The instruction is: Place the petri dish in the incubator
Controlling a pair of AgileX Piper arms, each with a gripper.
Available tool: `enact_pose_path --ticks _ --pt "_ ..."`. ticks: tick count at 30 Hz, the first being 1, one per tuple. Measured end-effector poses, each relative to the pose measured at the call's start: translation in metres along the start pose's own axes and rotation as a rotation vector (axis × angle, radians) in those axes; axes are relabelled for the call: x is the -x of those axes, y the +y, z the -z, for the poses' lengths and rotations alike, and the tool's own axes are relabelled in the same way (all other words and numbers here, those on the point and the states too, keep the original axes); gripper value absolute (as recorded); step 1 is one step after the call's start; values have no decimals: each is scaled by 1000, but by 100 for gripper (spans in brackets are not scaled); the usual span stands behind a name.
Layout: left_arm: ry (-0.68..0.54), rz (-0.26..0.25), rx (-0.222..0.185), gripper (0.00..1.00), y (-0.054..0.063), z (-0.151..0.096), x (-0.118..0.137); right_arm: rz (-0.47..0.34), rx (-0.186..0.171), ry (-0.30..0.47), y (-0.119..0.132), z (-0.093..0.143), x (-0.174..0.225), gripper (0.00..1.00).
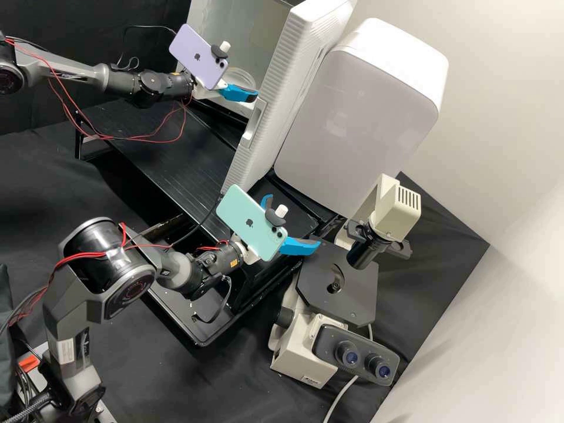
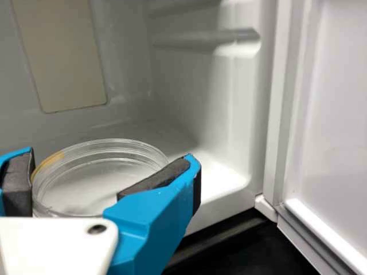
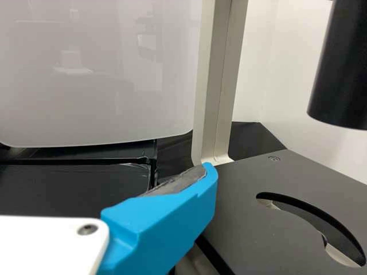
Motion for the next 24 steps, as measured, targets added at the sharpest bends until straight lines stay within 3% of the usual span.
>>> enact_pose_path --ticks 9,19,24 --pt "-61 15 -42 0 -11 -11 -18 0 0 0 0 0 0 100" --pt "-42 83 -1 0 -29 -11 -32 0 0 0 0 0 0 100" --pt "-33 92 29 0 -26 -5 -35 0 0 0 0 0 0 100"
